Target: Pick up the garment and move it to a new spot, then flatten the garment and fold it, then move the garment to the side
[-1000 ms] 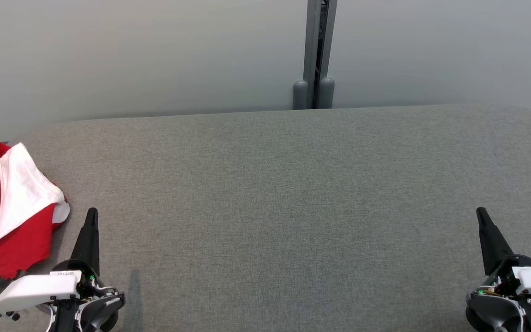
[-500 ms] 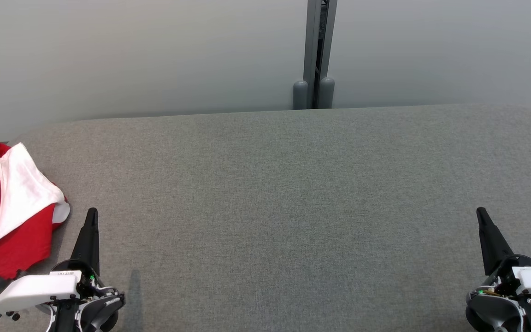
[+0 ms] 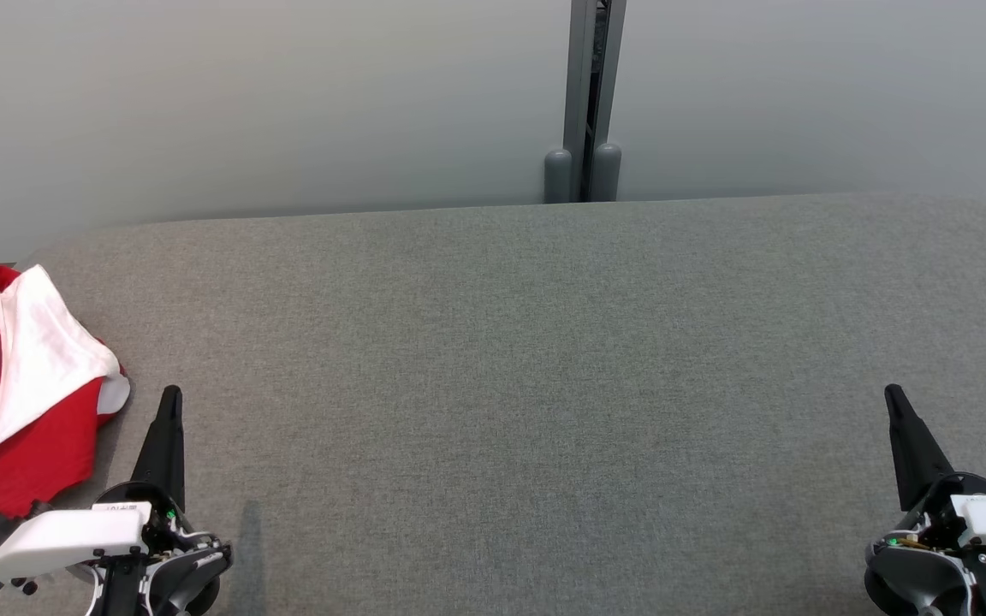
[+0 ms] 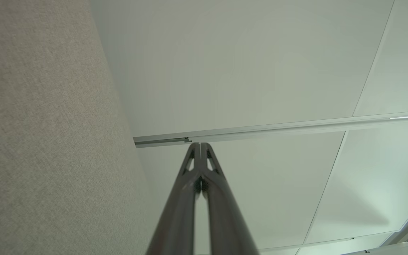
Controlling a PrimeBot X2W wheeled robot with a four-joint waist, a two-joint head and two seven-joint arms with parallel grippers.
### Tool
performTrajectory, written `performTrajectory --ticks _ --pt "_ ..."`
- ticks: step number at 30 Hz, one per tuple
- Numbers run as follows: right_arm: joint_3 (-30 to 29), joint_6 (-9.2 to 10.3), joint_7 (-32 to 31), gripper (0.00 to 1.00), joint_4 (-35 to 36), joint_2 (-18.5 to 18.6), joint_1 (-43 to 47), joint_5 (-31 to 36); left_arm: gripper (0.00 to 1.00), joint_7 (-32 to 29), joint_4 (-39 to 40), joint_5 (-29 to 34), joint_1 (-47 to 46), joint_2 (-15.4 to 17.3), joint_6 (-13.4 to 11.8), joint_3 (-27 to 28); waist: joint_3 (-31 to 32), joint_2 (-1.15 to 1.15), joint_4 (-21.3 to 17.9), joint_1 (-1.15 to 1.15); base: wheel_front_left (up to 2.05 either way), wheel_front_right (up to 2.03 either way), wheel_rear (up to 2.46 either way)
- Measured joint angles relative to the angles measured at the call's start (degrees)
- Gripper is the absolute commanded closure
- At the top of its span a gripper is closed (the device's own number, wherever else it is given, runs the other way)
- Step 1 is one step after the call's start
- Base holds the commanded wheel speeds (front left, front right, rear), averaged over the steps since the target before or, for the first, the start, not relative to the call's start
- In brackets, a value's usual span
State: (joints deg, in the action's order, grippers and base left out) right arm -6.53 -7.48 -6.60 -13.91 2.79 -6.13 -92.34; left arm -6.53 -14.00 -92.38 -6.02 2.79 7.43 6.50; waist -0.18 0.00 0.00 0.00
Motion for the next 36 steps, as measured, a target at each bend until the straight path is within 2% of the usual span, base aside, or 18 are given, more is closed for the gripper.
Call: performTrajectory --ticks 34,35,36 --pt "0.00 0.00 0.00 1.00 0.00 0.00 0.00 0.00 1.00 0.00 0.00 0.00 0.00 0.00 0.00 0.00 0.00 0.00 0.00 0.00 0.00 0.00 0.00" --pt "0.00 0.00 0.00 0.00 -0.04 -0.01 0.01 0.00 0.00 0.00 -0.05 0.00 0.01 -0.01 0.00 -0.01 0.00 0.00 0.00 0.00 0.00 0.00 0.00" --pt "0.00 0.00 0.00 0.00 -0.33 -0.18 0.20 0.00 0.00 0.02 -0.38 0.00 0.25 -0.13 -0.01 -0.05 0.00 0.00 0.00 0.00 0.00 0.00 0.00"
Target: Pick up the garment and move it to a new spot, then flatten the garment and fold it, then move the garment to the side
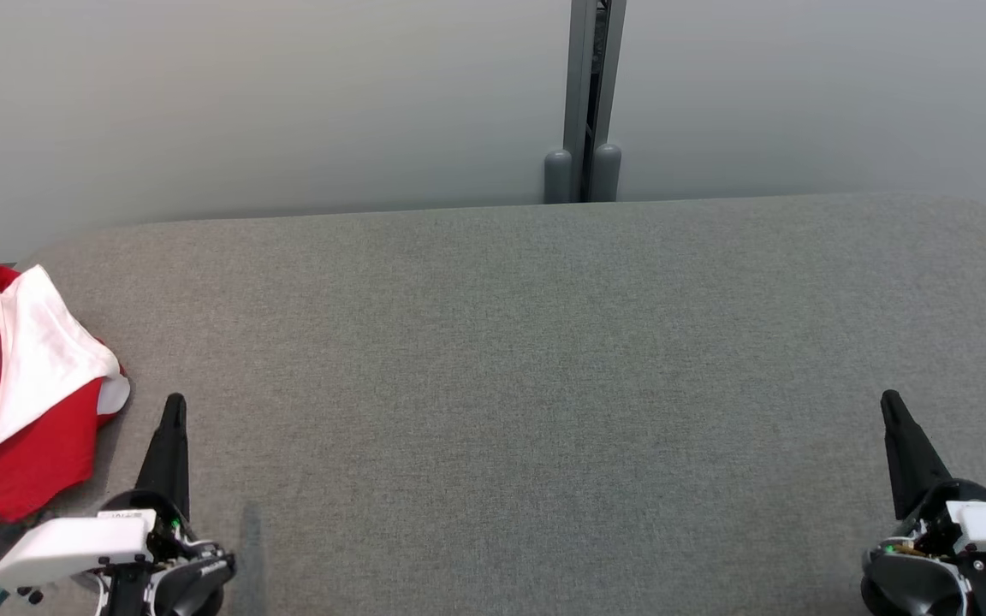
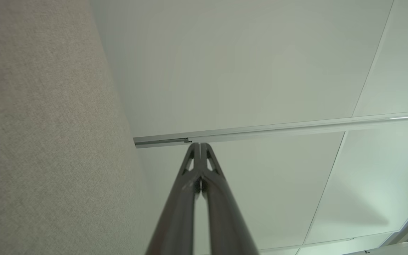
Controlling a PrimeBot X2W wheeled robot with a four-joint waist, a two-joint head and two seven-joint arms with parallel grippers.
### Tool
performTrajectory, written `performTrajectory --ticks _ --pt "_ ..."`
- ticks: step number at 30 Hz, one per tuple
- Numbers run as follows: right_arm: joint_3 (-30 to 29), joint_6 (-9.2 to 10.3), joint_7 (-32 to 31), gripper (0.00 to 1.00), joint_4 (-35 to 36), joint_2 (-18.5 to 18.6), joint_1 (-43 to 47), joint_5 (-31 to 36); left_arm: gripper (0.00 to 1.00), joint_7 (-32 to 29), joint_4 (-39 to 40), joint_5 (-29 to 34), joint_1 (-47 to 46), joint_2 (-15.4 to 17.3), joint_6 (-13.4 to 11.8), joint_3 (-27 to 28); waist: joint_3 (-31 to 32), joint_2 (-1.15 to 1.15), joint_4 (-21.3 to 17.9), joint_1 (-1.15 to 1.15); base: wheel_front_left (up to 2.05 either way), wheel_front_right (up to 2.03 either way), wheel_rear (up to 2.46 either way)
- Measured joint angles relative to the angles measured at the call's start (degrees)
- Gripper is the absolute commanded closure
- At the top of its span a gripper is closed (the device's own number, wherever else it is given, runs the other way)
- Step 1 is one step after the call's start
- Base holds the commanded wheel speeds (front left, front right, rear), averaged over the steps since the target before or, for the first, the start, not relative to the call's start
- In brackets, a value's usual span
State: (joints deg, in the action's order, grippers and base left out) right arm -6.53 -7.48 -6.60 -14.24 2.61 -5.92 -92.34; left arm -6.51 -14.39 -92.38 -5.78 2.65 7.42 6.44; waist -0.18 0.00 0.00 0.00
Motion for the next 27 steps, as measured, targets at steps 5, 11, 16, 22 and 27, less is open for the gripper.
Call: performTrajectory --ticks 5,11,16,22,27 --pt "0.19 0.08 0.07 0.00 -2.37 -1.14 2.47 0.01 0.00 0.08 -2.67 0.01 3.13 -1.05 -0.03 -0.23 -0.05 0.00 0.00 0.00 0.00 0.00 0.00" --pt "1.72 0.08 1.64 0.00 -2.31 -0.69 2.61 1.58 0.00 1.85 -3.33 1.79 3.13 -0.97 -0.11 -1.27 -0.12 0.00 0.02 0.00 0.00 0.00 0.00" --pt "2.40 0.08 2.70 0.00 -2.31 -0.14 2.15 4.02 0.00 3.04 -3.83 4.98 2.84 -0.74 -0.11 -1.48 -0.20 0.00 0.01 0.00 0.00 0.00 0.00" --pt "2.97 0.08 4.42 0.00 -2.29 0.03 1.64 9.54 0.00 4.56 -4.34 11.11 1.95 -0.70 -0.11 -1.62 -0.28 0.00 -0.02 0.00 0.00 0.00 0.00" --pt "3.27 0.08 5.66 0.00 -1.89 0.20 1.04 14.68 0.00 5.73 -4.54 16.67 1.67 -0.70 -0.11 -1.68 -0.36 0.00 -0.06 0.00 0.00 0.00 0.00"
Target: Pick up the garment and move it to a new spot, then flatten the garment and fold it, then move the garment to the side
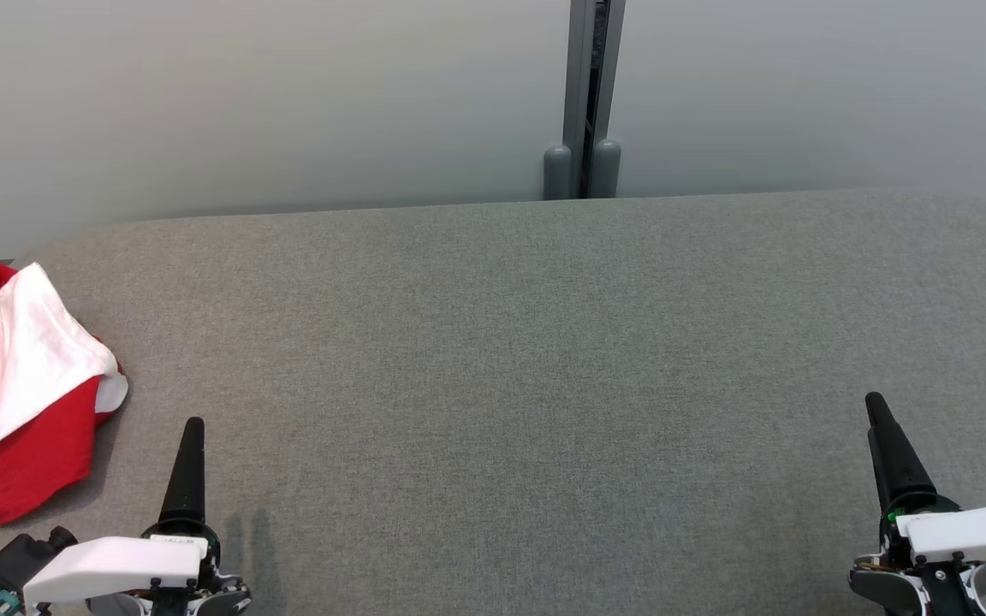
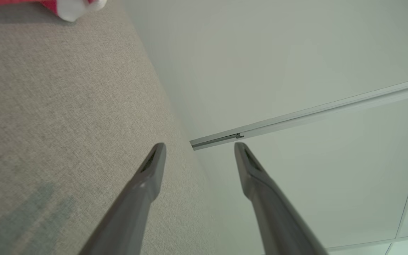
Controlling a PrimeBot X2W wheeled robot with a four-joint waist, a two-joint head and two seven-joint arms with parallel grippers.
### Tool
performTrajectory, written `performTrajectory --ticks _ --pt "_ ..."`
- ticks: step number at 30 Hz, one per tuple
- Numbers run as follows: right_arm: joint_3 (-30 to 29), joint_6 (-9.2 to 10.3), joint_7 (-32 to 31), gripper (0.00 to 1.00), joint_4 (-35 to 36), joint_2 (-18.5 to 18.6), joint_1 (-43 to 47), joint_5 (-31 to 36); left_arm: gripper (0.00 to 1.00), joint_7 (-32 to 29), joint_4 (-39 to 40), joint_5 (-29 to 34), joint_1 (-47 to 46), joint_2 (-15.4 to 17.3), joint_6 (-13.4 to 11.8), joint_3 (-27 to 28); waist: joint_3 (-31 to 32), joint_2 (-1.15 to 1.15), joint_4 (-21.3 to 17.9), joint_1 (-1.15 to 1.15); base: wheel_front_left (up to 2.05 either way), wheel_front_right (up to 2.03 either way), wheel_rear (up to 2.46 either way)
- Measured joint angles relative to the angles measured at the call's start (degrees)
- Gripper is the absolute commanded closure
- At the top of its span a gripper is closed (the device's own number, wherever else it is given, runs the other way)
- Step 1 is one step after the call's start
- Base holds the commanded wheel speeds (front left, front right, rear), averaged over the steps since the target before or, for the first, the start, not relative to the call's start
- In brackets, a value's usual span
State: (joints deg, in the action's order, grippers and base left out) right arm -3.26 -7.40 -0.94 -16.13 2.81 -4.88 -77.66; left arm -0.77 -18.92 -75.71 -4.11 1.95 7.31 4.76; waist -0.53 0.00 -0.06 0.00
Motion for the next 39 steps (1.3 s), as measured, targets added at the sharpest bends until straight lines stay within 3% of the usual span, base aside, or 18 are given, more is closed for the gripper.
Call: performTrajectory --ticks 20,39 --pt "1.80 0.00 4.46 0.00 0.70 0.64 -1.63 23.41 0.00 4.42 -0.18 23.57 -1.24 0.09 0.00 -0.23 -0.26 0.00 -0.13 0.00 0.00 0.00 0.00" --pt "2.04 0.00 7.75 0.00 0.34 0.69 -2.73 39.35 0.00 7.84 -1.65 39.67 -2.43 0.31 -2.07 -1.59 -0.47 0.00 -0.22 0.00 0.00 0.00 0.00"
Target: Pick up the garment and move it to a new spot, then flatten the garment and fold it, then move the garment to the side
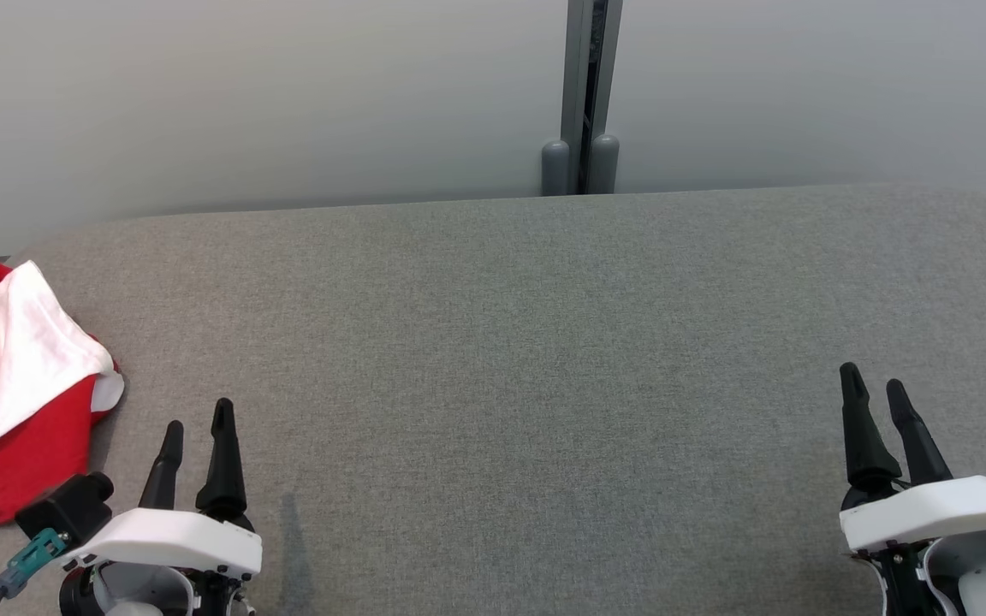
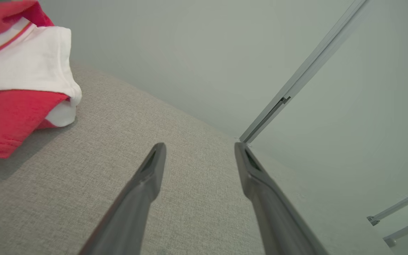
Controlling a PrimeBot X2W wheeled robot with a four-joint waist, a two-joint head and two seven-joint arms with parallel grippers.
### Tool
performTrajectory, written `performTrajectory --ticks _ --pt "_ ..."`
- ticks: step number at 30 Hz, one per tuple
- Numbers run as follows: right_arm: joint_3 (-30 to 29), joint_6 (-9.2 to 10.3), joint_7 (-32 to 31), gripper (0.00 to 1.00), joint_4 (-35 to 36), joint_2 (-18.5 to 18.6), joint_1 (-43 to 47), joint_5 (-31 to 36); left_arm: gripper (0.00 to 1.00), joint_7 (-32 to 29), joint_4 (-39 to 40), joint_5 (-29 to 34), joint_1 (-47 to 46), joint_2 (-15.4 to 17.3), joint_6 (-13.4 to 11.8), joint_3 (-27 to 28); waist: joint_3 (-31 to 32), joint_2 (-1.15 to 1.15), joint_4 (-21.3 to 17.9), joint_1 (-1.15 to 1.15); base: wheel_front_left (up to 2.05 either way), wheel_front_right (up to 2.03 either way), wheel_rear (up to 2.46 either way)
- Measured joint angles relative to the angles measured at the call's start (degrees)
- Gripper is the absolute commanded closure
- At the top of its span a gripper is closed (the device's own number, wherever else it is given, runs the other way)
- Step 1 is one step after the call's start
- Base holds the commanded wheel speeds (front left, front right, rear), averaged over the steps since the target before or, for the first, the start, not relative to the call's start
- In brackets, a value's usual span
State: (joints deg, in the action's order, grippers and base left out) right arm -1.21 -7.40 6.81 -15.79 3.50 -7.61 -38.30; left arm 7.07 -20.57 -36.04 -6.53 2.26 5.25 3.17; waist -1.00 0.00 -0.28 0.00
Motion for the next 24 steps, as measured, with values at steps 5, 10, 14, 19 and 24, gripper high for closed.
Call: performTrajectory --ticks 5,10,14,19,24 --pt "-0.29 0.00 0.82 0.00 0.70 -0.03 -0.09 3.83 0.00 0.64 0.64 3.86 -0.16 0.05 -0.35 -0.18 -0.04 0.00 0.01 0.00 0.00 0.00 0.00" --pt "-0.36 0.00 1.52 0.00 1.27 -0.10 -0.14 7.34 0.00 1.51 0.79 7.03 -0.23 0.09 -0.62 -0.43 -0.06 0.00 0.05 0.00 0.00 0.00 0.00" --pt "-0.11 -0.01 2.34 0.00 0.44 -0.13 -0.41 10.65 0.00 2.13 0.37 10.16 -0.45 0.12 -0.80 -0.65 -0.02 0.00 0.05 0.00 0.00 0.00 0.00" --pt "0.07 -0.01 2.92 0.00 -0.99 -0.13 -0.92 13.81 0.00 2.89 -0.85 13.19 -0.62 0.16 -1.12 -0.94 -0.02 0.00 0.04 0.00 0.00 0.00 0.00" --pt "0.09 -0.01 3.77 0.00 -1.26 -0.11 -1.30 16.93 0.00 3.55 -1.22 16.57 -1.02 0.22 -1.80 -1.29 -0.05 0.00 0.02 0.00 0.00 0.00 0.00"
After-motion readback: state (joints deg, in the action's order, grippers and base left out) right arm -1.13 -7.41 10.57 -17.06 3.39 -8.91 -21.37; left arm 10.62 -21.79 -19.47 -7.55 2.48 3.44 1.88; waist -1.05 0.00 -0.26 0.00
